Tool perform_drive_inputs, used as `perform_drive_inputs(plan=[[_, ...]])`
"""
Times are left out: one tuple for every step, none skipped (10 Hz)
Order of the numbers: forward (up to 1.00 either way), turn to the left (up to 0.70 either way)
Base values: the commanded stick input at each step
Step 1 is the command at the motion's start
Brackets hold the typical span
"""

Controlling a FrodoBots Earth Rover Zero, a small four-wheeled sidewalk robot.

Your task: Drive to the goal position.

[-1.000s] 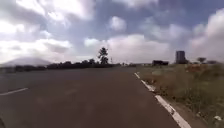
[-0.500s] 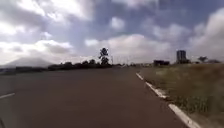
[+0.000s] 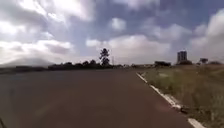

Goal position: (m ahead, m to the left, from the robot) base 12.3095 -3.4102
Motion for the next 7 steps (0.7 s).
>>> perform_drive_inputs(plan=[[1.00,0.00],[1.00,0.00],[1.00,0.00],[1.00,0.00],[1.00,0.00],[1.00,-0.40],[1.00,-0.40]])
